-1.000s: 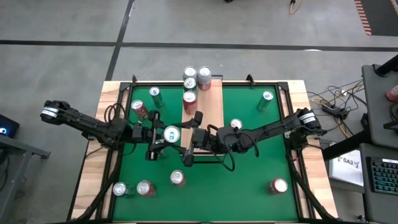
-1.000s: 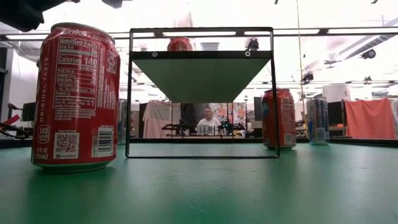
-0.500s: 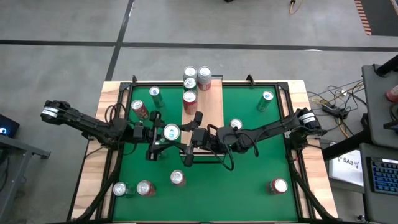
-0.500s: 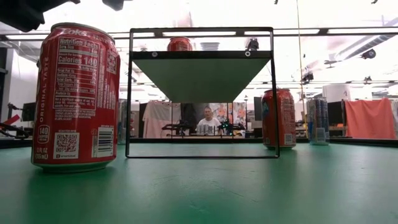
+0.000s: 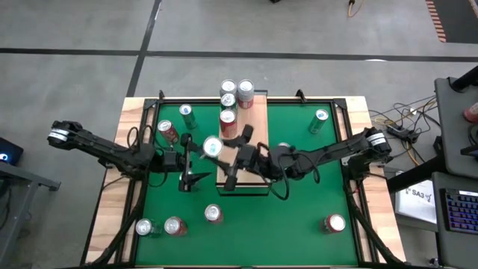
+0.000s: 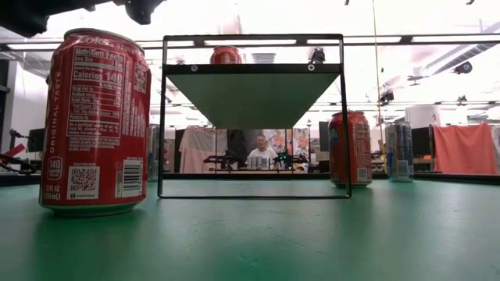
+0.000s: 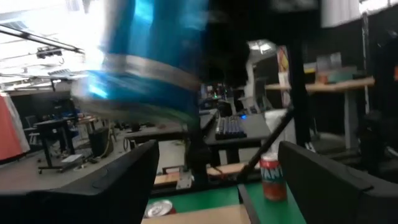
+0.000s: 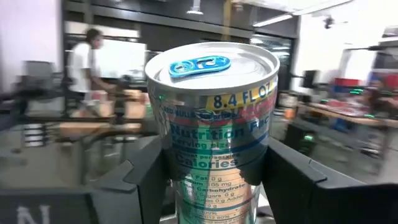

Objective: Place canned beverage on shelf
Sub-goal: Put the blue can on the shelf

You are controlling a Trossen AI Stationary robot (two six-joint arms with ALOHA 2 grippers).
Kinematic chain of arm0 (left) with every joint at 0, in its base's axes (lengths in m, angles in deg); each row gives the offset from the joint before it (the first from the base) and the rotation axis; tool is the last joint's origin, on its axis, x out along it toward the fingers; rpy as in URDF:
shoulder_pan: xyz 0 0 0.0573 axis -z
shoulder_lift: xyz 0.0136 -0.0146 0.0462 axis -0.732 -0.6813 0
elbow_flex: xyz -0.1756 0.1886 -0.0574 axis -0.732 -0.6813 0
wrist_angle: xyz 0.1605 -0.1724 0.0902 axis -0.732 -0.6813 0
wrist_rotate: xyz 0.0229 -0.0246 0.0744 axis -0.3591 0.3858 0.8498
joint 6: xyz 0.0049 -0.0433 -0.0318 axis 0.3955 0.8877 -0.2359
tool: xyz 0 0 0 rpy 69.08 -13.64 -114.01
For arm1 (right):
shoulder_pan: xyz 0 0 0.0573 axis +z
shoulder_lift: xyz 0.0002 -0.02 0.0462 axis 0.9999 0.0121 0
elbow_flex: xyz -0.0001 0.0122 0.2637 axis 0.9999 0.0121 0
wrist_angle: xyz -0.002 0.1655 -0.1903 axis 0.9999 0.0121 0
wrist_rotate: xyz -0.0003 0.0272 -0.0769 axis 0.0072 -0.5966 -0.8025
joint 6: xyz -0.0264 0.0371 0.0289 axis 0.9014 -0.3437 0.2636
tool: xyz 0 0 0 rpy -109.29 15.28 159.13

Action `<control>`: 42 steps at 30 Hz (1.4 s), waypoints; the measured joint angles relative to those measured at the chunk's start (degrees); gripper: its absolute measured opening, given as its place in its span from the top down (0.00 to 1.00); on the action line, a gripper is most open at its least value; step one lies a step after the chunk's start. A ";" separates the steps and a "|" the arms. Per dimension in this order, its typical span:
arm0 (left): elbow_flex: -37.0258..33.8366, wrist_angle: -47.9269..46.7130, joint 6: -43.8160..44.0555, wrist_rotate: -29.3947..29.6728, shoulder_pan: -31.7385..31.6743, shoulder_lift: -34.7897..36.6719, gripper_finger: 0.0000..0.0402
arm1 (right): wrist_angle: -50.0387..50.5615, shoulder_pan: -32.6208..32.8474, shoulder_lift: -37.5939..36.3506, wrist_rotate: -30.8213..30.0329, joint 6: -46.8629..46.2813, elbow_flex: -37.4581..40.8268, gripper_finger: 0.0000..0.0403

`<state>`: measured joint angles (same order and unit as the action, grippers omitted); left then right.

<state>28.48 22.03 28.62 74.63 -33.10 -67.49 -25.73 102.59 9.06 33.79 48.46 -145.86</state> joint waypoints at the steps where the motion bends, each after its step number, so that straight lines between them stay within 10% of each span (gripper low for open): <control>1: 0.00 -1.73 -0.72 0.01 0.00 1.02 0.21 | 1.62 0.08 -0.85 -1.48 -0.06 0.00 0.51; 18: -0.02 -21.72 -10.41 3.25 -0.17 21.22 0.21 | 21.29 0.06 -5.67 -15.55 -14.35 5.09 0.51; 42: 3.23 -34.59 -18.94 10.35 -0.18 25.31 0.21 | 20.02 -2.08 -4.55 -23.02 -33.59 17.70 0.51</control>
<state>31.71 -12.55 9.68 84.98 -33.28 -42.17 -5.70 100.51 4.51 10.77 14.87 -128.16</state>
